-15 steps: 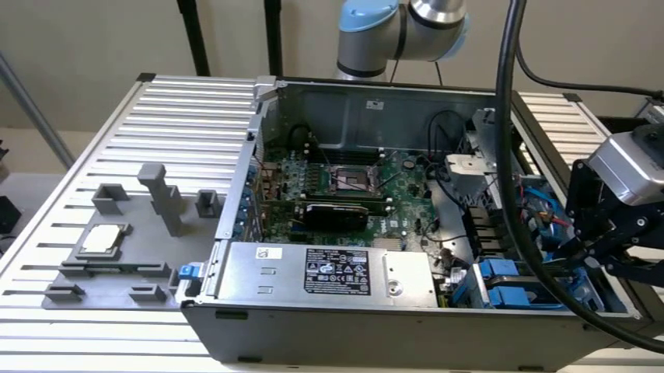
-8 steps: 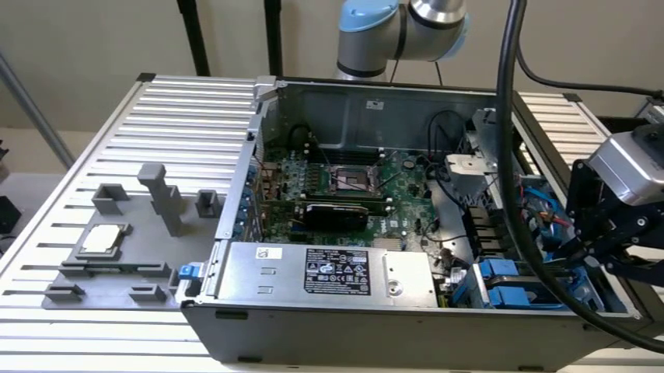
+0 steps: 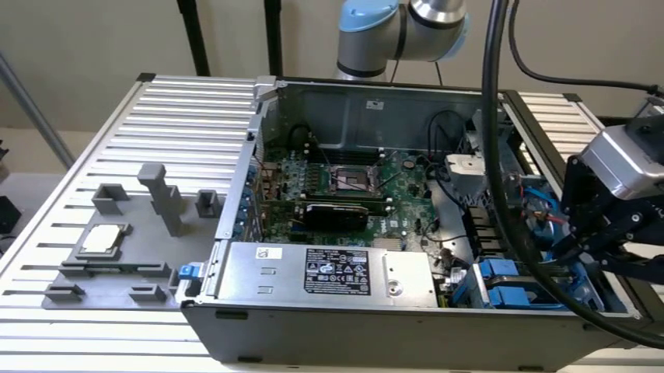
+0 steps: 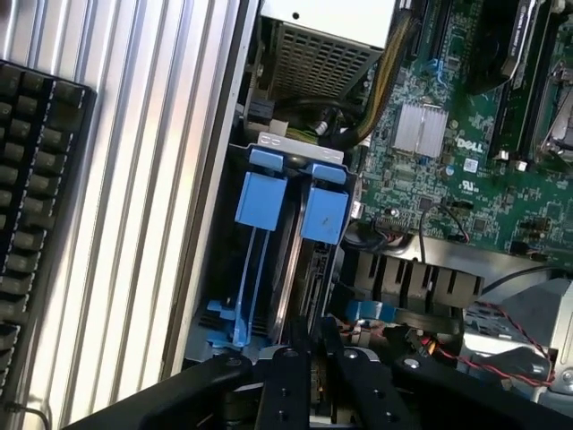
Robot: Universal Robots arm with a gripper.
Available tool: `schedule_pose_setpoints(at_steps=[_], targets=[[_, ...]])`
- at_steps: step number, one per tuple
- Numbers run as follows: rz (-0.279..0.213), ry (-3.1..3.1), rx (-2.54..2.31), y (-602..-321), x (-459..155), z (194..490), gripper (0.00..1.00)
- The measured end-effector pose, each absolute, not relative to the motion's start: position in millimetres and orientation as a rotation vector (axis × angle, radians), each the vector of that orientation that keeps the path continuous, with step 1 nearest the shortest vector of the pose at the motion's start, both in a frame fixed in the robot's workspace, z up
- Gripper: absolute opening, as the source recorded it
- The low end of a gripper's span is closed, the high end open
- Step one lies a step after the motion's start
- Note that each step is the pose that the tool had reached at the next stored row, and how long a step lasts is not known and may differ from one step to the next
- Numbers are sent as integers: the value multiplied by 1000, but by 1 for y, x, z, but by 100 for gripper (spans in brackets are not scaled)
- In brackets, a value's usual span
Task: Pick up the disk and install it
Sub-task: 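Insert the first disk wire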
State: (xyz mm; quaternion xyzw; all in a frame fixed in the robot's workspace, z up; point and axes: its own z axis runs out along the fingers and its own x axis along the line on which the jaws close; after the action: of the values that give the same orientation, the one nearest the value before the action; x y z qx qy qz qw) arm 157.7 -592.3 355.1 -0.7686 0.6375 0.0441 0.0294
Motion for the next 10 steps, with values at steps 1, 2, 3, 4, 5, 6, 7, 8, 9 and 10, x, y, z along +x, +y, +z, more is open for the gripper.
schedule_pose_setpoints(at_steps=[1, 2, 3, 4, 5, 6, 7, 8, 9, 10], targets=[[138, 1967, -2371, -592, 156, 355, 0], [141, 1970, -2372, -592, 155, 355, 0], [144, 1972, -2373, -592, 154, 355, 0], [149, 1976, -2373, -592, 153, 355, 0], [153, 1981, -2374, -592, 153, 354, 0], [158, 1987, -2374, -592, 152, 354, 0], [163, 1993, -2373, -592, 151, 353, 0], [167, 2000, -2371, -591, 151, 353, 0], [171, 2008, -2368, -591, 150, 352, 0], [174, 2017, -2364, -591, 150, 351, 0]])
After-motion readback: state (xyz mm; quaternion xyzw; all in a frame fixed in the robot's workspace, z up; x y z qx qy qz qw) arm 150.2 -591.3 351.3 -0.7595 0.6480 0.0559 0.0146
